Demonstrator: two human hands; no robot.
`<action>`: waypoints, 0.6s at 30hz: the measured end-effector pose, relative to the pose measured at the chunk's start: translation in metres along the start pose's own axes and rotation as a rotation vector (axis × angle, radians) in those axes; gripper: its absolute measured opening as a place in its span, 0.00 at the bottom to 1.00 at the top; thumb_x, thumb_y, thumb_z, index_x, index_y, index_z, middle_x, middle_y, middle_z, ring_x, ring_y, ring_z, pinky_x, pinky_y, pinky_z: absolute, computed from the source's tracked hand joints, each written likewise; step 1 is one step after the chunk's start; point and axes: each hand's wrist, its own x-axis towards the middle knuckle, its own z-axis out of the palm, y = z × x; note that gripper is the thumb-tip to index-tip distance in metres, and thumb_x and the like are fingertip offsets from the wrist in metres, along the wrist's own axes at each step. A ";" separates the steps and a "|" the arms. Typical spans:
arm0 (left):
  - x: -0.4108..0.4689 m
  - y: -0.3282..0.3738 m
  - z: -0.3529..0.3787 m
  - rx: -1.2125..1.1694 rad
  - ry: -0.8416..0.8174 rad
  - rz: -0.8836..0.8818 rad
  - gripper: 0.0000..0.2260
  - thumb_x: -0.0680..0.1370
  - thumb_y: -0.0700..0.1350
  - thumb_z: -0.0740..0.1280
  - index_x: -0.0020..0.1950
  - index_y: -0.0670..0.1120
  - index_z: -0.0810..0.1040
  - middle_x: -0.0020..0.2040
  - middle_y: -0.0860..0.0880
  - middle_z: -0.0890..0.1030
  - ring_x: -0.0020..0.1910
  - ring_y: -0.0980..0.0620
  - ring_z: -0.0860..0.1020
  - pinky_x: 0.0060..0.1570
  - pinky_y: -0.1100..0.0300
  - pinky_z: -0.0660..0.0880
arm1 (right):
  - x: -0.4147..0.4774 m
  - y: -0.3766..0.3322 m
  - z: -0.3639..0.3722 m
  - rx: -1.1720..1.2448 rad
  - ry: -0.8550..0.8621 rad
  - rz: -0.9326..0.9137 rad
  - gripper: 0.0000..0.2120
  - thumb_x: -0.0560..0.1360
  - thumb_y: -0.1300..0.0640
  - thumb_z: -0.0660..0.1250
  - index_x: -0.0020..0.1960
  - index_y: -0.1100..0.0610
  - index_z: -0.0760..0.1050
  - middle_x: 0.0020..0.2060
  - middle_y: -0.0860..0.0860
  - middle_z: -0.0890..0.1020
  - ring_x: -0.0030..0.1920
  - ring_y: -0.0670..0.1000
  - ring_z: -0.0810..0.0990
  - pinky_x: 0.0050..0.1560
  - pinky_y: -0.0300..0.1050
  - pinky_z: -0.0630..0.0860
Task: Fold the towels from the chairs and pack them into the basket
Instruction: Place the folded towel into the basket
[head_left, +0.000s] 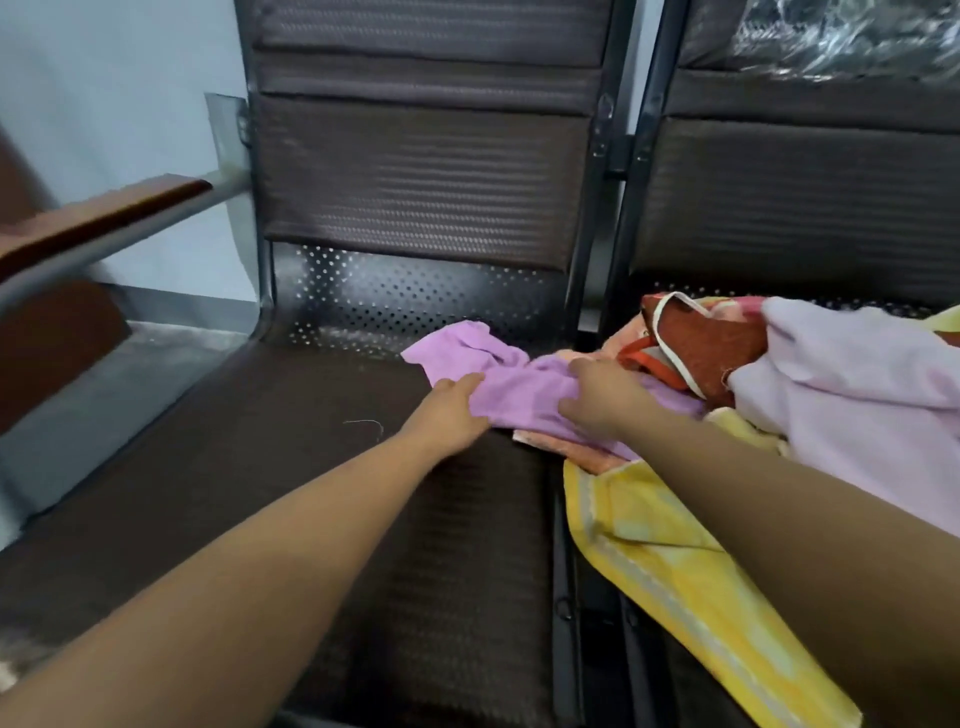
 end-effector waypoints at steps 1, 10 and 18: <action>0.008 -0.002 0.011 0.037 -0.020 -0.004 0.28 0.79 0.49 0.67 0.78 0.48 0.64 0.70 0.39 0.70 0.70 0.39 0.69 0.68 0.55 0.65 | 0.005 0.005 0.010 -0.027 -0.025 0.004 0.17 0.78 0.57 0.64 0.66 0.59 0.74 0.58 0.60 0.80 0.59 0.61 0.78 0.57 0.48 0.72; 0.003 -0.008 0.005 -0.234 0.341 -0.042 0.01 0.78 0.43 0.69 0.48 0.47 0.80 0.50 0.43 0.75 0.41 0.48 0.73 0.40 0.60 0.67 | 0.000 -0.001 0.008 0.161 0.315 0.073 0.08 0.77 0.58 0.64 0.52 0.55 0.81 0.47 0.55 0.84 0.49 0.59 0.81 0.44 0.47 0.73; -0.072 0.047 -0.138 -0.674 0.563 0.092 0.02 0.75 0.41 0.67 0.44 0.48 0.78 0.34 0.53 0.78 0.37 0.51 0.75 0.47 0.52 0.76 | -0.047 -0.047 -0.118 0.597 0.633 -0.055 0.04 0.73 0.60 0.68 0.44 0.55 0.81 0.38 0.50 0.81 0.43 0.55 0.80 0.46 0.48 0.76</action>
